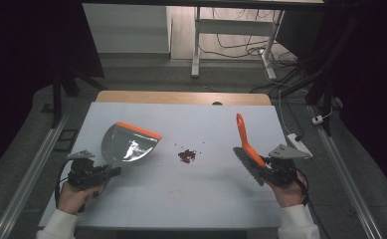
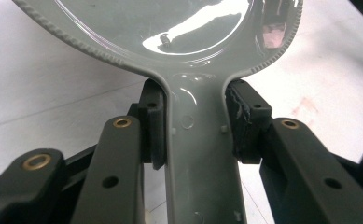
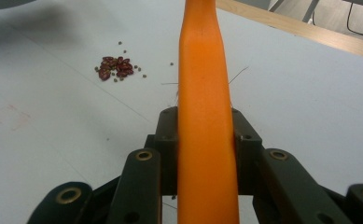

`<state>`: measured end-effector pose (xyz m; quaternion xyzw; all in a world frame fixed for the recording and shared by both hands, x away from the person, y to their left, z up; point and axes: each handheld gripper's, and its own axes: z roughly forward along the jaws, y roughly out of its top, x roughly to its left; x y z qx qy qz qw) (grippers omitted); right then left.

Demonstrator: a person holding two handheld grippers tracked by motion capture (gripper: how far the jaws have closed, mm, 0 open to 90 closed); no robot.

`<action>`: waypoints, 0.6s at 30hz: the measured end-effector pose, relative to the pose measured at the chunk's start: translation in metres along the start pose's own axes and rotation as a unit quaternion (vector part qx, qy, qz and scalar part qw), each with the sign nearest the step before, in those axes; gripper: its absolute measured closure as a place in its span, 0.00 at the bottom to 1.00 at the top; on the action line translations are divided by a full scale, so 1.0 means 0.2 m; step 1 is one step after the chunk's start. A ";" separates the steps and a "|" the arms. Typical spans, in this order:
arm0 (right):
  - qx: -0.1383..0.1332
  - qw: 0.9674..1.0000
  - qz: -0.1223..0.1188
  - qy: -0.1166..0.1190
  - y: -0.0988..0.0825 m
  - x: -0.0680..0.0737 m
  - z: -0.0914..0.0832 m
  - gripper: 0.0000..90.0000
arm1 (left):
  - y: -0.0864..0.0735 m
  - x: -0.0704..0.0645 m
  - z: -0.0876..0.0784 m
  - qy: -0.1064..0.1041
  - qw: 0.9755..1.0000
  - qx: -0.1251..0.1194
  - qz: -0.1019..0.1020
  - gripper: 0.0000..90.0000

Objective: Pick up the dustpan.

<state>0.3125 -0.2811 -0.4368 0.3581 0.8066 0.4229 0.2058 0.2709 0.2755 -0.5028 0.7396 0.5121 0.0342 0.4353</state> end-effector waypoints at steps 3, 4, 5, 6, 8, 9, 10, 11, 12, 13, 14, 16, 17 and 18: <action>0.002 1.000 -0.002 0.001 0.00 0.01 0.01 0.78 | 0.01 0.00 0.00 -0.013 1.000 -0.008 0.013 0.69; 0.002 1.000 -0.002 0.001 0.00 0.01 0.01 0.78 | 0.01 0.01 0.00 -0.016 1.000 -0.009 0.016 0.69; 0.004 1.000 -0.003 0.001 0.00 0.01 0.02 0.78 | 0.01 0.01 0.00 -0.019 1.000 -0.009 0.019 0.69; 0.003 1.000 0.001 0.002 0.00 0.01 0.02 0.78 | 0.01 0.01 0.00 -0.020 1.000 -0.009 0.022 0.69; 0.003 1.000 0.003 0.002 0.00 0.01 0.02 0.78 | 0.00 0.00 0.00 -0.021 0.999 -0.009 0.028 0.69; 0.001 1.000 0.004 0.001 0.00 0.00 0.03 0.78 | 0.00 0.00 0.00 -0.022 0.999 -0.011 0.032 0.69; 0.000 1.000 0.004 0.001 0.00 0.00 0.03 0.78 | 0.00 0.00 0.00 -0.023 0.999 -0.011 0.035 0.69; 0.000 1.000 0.004 0.001 0.00 0.00 0.03 0.78 | 0.00 0.00 0.00 -0.025 0.999 -0.010 0.038 0.69; 0.000 1.000 0.004 0.001 0.00 0.00 0.03 0.78 | 0.01 0.00 0.00 -0.027 0.999 -0.009 0.042 0.69; -0.001 1.000 0.004 0.001 0.00 0.00 0.03 0.78 | 0.01 0.00 0.00 -0.027 0.999 -0.007 0.047 0.69; -0.001 1.000 0.002 0.000 0.00 0.01 0.03 0.78 | 0.01 -0.01 0.00 -0.028 0.998 -0.005 0.051 0.69; -0.001 1.000 0.001 0.000 0.01 0.01 0.03 0.78 | 0.01 -0.01 0.01 -0.030 0.998 -0.002 0.061 0.69; -0.002 1.000 0.001 0.001 0.01 0.01 0.03 0.78 | 0.01 -0.02 0.00 -0.029 0.997 -0.003 0.067 0.69; -0.003 1.000 0.002 0.000 0.01 0.01 0.03 0.78 | 0.02 -0.03 0.00 -0.027 0.997 -0.003 0.072 0.69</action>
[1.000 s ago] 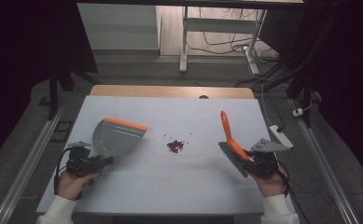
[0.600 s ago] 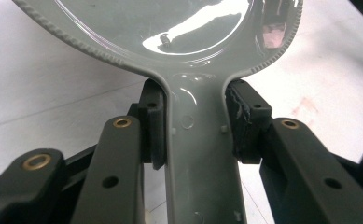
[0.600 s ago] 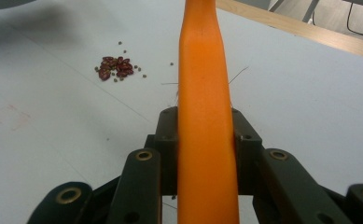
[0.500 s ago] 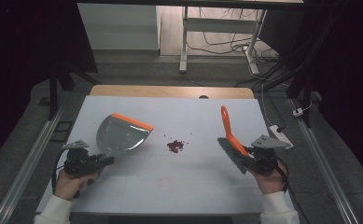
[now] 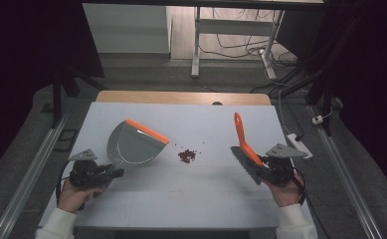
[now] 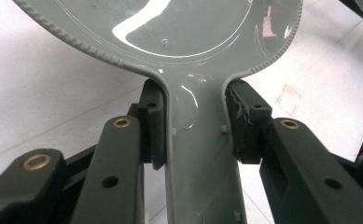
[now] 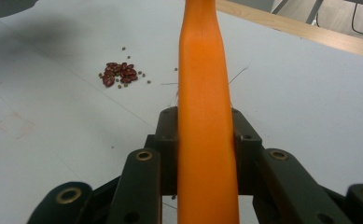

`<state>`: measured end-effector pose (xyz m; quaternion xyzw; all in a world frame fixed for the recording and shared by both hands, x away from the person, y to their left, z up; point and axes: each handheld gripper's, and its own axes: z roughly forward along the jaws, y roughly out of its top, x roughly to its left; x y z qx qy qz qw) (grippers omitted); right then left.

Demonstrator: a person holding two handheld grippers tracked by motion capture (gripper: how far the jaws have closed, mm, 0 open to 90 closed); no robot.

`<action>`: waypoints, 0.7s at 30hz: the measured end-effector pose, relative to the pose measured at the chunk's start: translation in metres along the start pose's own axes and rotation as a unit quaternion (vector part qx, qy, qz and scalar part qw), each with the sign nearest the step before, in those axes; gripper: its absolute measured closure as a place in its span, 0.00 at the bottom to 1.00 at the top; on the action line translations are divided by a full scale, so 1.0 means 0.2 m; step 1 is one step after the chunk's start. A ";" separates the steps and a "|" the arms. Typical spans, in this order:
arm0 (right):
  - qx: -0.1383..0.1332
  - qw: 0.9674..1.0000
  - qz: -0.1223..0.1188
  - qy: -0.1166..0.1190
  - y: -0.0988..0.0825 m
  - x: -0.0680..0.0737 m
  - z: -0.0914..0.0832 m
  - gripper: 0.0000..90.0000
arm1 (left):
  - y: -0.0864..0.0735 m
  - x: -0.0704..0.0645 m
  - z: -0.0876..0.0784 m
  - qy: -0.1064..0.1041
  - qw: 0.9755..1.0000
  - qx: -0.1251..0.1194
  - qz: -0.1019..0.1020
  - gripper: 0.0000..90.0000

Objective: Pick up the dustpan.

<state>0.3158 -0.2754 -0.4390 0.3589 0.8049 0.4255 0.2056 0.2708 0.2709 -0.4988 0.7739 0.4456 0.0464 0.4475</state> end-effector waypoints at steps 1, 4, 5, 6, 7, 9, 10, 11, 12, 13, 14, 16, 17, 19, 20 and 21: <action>-0.001 1.000 -0.001 0.000 0.00 0.00 0.00 0.78 | 0.00 0.00 0.00 -0.001 1.000 0.001 0.004 0.69; 0.000 1.000 -0.002 -0.001 0.01 0.00 0.01 0.78 | 0.02 -0.01 0.00 -0.003 1.000 0.003 0.014 0.69; 0.000 1.000 -0.002 -0.002 0.01 0.00 0.01 0.78 | 0.02 -0.01 0.00 -0.007 1.000 0.003 0.018 0.69; -0.001 1.000 -0.001 -0.002 0.01 0.00 0.01 0.78 | 0.02 -0.01 0.00 -0.010 1.000 0.005 0.020 0.69; -0.001 1.000 -0.001 -0.003 0.01 0.00 0.02 0.78 | 0.03 -0.01 0.00 -0.012 1.000 0.007 0.024 0.69; -0.001 1.000 -0.001 -0.003 0.02 0.00 0.02 0.78 | 0.04 -0.01 0.00 -0.014 0.999 0.011 0.029 0.69; -0.001 1.000 0.000 -0.003 0.02 0.00 0.02 0.78 | 0.05 -0.01 0.00 -0.014 0.999 0.013 0.031 0.69; -0.003 1.000 0.001 -0.003 0.02 0.00 0.02 0.78 | 0.05 -0.01 0.00 -0.016 0.999 0.013 0.033 0.69; -0.004 1.000 0.001 -0.003 0.02 0.00 0.02 0.78 | 0.05 0.00 0.00 -0.018 0.999 0.011 0.036 0.69; -0.004 1.000 0.001 -0.003 0.02 0.00 0.02 0.78 | 0.06 0.00 0.00 -0.019 0.999 0.009 0.039 0.69; -0.006 1.000 0.003 -0.004 0.03 0.00 0.02 0.78 | 0.06 0.01 0.00 -0.019 0.999 0.008 0.039 0.69; -0.006 1.000 0.004 -0.003 0.03 0.00 0.03 0.78 | 0.07 0.01 -0.01 -0.013 0.999 0.009 0.039 0.69; -0.007 1.000 0.005 -0.004 0.04 0.00 0.03 0.78 | 0.07 0.02 -0.01 -0.009 0.999 0.010 0.039 0.69; -0.009 1.000 0.007 -0.004 0.05 -0.01 0.04 0.78 | 0.08 0.02 -0.01 -0.007 0.999 0.013 0.040 0.69; -0.011 1.000 0.011 -0.001 0.07 -0.01 0.04 0.78 | 0.08 0.03 -0.01 -0.008 0.999 0.014 0.041 0.69; -0.011 1.000 0.011 -0.001 0.07 -0.01 0.04 0.78 | 0.09 0.03 -0.01 -0.007 0.999 0.016 0.041 0.69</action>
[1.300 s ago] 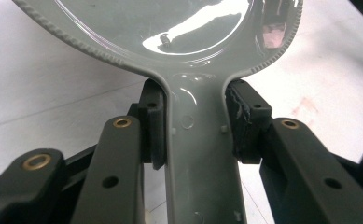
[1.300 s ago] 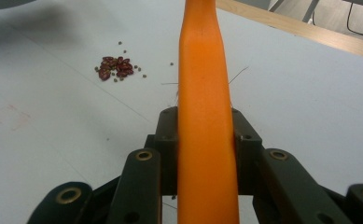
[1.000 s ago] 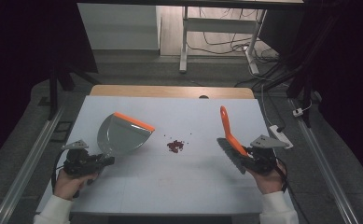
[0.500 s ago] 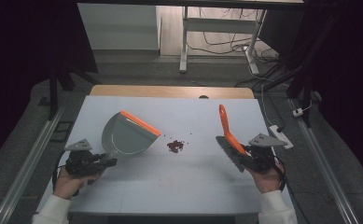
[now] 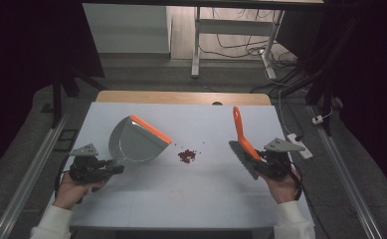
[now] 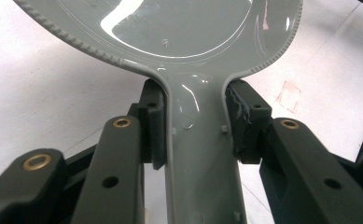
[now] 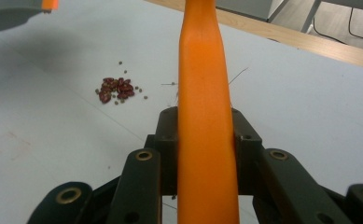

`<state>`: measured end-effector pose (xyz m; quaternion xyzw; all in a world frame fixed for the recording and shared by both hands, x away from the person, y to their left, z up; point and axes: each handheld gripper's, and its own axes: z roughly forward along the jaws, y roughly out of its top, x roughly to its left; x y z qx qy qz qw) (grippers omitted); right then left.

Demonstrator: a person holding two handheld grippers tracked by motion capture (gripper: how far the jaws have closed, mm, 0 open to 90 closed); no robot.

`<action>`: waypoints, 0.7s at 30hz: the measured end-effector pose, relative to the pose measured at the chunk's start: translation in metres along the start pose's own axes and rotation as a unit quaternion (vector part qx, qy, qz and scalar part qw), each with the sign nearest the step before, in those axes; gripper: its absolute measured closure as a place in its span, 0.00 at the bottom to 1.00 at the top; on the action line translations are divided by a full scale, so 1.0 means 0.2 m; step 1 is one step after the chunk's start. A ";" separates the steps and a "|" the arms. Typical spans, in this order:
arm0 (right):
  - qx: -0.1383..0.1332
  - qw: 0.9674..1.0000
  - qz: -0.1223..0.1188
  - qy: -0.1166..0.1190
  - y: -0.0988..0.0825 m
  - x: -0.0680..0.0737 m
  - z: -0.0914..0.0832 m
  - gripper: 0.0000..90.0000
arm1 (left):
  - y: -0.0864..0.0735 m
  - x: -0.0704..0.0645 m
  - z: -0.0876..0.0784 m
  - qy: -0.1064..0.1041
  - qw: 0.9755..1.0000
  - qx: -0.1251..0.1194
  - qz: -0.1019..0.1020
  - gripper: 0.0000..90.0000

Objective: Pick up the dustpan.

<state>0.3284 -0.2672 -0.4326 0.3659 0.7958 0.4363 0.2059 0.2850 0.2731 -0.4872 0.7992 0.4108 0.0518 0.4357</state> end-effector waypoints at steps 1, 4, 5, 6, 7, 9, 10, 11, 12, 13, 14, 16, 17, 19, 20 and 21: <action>0.000 1.000 0.001 0.005 0.01 0.00 0.01 0.78 | 0.01 0.01 0.00 -0.002 1.000 0.004 -0.001 0.69; 0.002 1.000 -0.002 0.005 0.03 0.01 0.03 0.78 | 0.04 0.03 0.02 -0.013 1.000 0.011 0.001 0.69; 0.005 1.000 -0.005 0.005 0.05 0.01 0.06 0.78 | 0.05 0.04 0.02 -0.015 1.000 0.012 0.001 0.69; 0.005 1.000 -0.005 0.005 0.05 0.01 0.06 0.78 | 0.06 0.05 0.03 -0.017 1.000 0.014 0.003 0.69; 0.006 1.000 -0.006 0.004 0.06 0.01 0.07 0.78 | 0.07 0.05 0.03 -0.020 1.000 0.016 0.005 0.69; 0.004 1.000 -0.006 0.007 0.10 0.01 0.10 0.78 | 0.10 0.07 0.05 -0.027 0.999 0.022 0.008 0.69; 0.004 1.000 -0.006 0.007 0.10 0.01 0.10 0.78 | 0.11 0.07 0.06 -0.028 0.999 0.027 0.011 0.69; 0.001 1.000 -0.001 0.009 0.12 0.01 0.13 0.78 | 0.12 0.08 0.06 -0.029 0.999 0.031 0.012 0.69; 0.001 1.000 -0.001 0.009 0.12 0.01 0.13 0.78 | 0.14 0.08 0.07 -0.031 0.999 0.036 0.010 0.69; -0.001 1.000 0.004 0.012 0.13 0.01 0.16 0.78 | 0.16 0.08 0.08 -0.036 0.998 0.046 0.012 0.69; -0.001 1.000 0.004 0.012 0.13 0.01 0.16 0.78 | 0.16 0.08 0.08 -0.036 0.998 0.046 0.012 0.69; 0.004 1.000 0.003 0.009 0.15 0.02 0.20 0.78 | 0.18 0.08 0.09 -0.043 0.998 0.049 0.019 0.69; 0.007 1.000 0.006 0.014 0.16 0.03 0.23 0.78 | 0.18 0.08 0.09 -0.046 0.997 0.050 0.021 0.69; 0.006 1.000 0.013 0.024 0.17 0.04 0.26 0.78 | 0.17 0.07 0.09 -0.048 0.997 0.056 0.031 0.69; 0.007 1.000 0.012 0.024 0.18 0.04 0.27 0.78 | 0.17 0.07 0.09 -0.048 0.997 0.056 0.031 0.69; 0.008 1.000 0.009 0.024 0.18 0.05 0.28 0.78 | 0.17 0.07 0.09 -0.048 0.996 0.060 0.035 0.69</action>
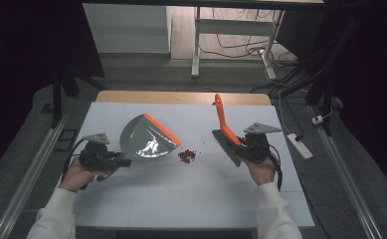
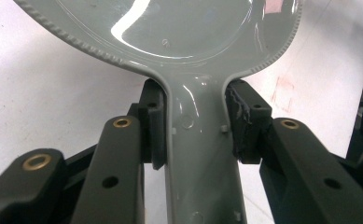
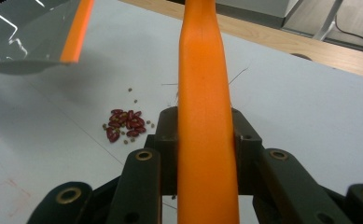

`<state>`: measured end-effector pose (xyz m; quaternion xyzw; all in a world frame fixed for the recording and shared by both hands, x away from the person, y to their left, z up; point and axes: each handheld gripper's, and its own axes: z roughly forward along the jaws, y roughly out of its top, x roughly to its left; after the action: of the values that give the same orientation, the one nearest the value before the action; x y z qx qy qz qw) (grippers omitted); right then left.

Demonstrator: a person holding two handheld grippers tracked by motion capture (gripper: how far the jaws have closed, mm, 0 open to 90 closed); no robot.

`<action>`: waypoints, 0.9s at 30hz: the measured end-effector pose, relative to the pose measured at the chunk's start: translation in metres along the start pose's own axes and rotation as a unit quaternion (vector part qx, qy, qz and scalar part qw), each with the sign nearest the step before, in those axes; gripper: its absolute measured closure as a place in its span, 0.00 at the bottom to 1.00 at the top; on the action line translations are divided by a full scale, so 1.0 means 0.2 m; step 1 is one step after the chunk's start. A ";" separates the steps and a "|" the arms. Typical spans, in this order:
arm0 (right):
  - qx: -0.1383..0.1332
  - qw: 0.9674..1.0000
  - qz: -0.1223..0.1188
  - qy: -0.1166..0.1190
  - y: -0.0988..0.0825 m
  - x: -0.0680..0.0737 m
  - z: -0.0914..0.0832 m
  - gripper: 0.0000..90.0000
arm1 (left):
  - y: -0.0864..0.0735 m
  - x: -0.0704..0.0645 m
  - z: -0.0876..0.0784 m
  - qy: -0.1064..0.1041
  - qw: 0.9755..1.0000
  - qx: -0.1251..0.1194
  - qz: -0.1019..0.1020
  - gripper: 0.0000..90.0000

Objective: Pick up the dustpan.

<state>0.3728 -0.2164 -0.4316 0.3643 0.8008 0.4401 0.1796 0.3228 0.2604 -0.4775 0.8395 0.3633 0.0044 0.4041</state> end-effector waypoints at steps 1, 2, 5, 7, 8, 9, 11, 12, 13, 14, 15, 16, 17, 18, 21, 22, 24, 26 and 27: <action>0.000 1.000 -0.001 0.000 0.01 0.00 0.01 0.78 | 0.00 0.00 0.00 0.000 1.000 0.004 0.001 0.69; -0.001 1.000 0.000 0.002 0.01 0.01 0.02 0.78 | 0.00 0.00 0.01 -0.001 1.000 0.006 0.001 0.69; -0.005 1.000 0.003 0.008 0.01 0.01 0.06 0.78 | 0.00 -0.01 0.02 -0.008 1.000 0.011 0.007 0.69; -0.007 1.000 0.005 0.011 0.01 0.01 0.07 0.78 | 0.00 -0.01 0.03 -0.008 1.000 0.019 0.012 0.69; -0.006 1.000 0.006 0.012 0.00 0.01 0.08 0.78 | 0.00 -0.01 0.03 -0.008 1.000 0.022 0.015 0.69; 0.000 1.000 0.001 0.009 0.00 0.01 0.10 0.78 | -0.01 -0.01 0.03 -0.008 1.000 0.025 0.017 0.69; -0.001 1.000 -0.002 0.011 0.00 0.01 0.12 0.78 | -0.01 -0.02 0.03 -0.009 0.999 0.030 0.019 0.69; -0.001 1.000 -0.002 0.011 0.00 0.01 0.12 0.78 | -0.01 -0.02 0.03 -0.010 0.999 0.034 0.024 0.69; 0.001 1.000 -0.005 0.013 0.00 0.01 0.14 0.78 | -0.01 -0.03 0.04 -0.012 0.999 0.033 0.025 0.69; 0.004 1.000 -0.008 0.012 0.00 0.01 0.15 0.78 | -0.01 -0.04 0.04 -0.013 0.999 0.036 0.027 0.69; 0.004 1.000 -0.008 0.012 0.00 0.01 0.15 0.78 | -0.01 -0.04 0.04 -0.015 0.999 0.037 0.030 0.69; 0.008 1.000 -0.008 0.013 0.00 0.00 0.17 0.78 | -0.01 -0.04 0.04 -0.017 0.998 0.040 0.035 0.69; 0.013 1.000 -0.007 0.014 -0.01 0.00 0.19 0.78 | -0.01 -0.04 0.05 -0.021 0.998 0.044 0.039 0.69; 0.016 1.000 -0.007 0.014 -0.01 0.00 0.20 0.78 | -0.02 -0.04 0.05 -0.025 0.998 0.048 0.042 0.69; 0.020 1.000 -0.014 0.010 -0.01 0.01 0.22 0.78 | -0.02 -0.04 0.07 -0.023 0.997 0.060 0.043 0.69; 0.020 1.000 -0.017 0.009 -0.01 0.01 0.22 0.78 | -0.02 -0.04 0.07 -0.023 0.997 0.062 0.044 0.69; 0.016 1.000 -0.017 0.007 0.00 0.01 0.22 0.78 | -0.02 -0.04 0.08 -0.027 0.996 0.065 0.045 0.69; 0.015 1.000 -0.015 0.005 0.00 0.00 0.22 0.78 | -0.03 -0.04 0.08 -0.031 0.996 0.070 0.048 0.69; 0.015 1.000 -0.015 0.005 0.00 0.00 0.22 0.78 | -0.03 -0.04 0.09 -0.031 0.996 0.073 0.049 0.69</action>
<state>0.3997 -0.1908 -0.4556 0.3525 0.8136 0.4270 0.1773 0.3185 0.2459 -0.4905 0.8831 0.3085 -0.0288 0.3523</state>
